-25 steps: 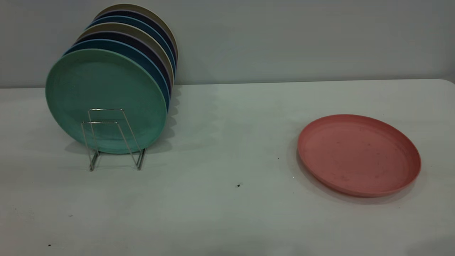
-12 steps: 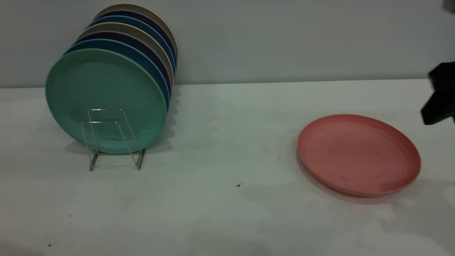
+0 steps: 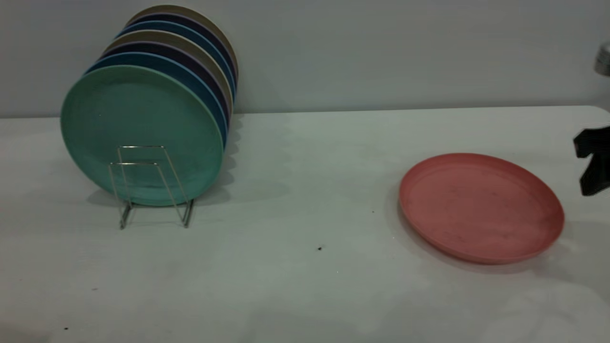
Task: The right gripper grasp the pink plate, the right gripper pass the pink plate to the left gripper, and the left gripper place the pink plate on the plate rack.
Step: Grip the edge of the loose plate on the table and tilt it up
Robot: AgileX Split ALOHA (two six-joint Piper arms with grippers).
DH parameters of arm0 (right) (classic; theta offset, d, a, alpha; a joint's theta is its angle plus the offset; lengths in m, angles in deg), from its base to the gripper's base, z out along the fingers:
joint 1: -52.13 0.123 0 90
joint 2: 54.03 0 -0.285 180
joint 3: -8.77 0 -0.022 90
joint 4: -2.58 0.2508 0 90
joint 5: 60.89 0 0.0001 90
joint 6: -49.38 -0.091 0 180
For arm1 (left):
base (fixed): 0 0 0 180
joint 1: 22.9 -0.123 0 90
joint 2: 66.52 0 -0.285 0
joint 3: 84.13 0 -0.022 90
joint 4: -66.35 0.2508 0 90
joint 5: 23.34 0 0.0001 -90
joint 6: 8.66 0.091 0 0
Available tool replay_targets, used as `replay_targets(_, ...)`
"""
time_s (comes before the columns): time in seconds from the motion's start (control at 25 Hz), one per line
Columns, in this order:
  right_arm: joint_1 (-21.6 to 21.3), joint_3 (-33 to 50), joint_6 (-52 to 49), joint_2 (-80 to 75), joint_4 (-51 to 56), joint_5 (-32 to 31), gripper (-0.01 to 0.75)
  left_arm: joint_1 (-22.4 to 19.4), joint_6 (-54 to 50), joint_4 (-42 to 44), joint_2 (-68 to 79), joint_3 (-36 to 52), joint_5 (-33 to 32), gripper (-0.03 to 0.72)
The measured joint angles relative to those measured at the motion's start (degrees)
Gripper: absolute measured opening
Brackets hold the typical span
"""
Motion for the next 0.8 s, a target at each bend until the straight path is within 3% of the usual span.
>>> replay_targets(0.8,-0.78,-17.72,1.47,-18.41,0.25,-5.26,0.439,0.00,-0.20,0.00,0.00,0.00,-0.25,0.468)
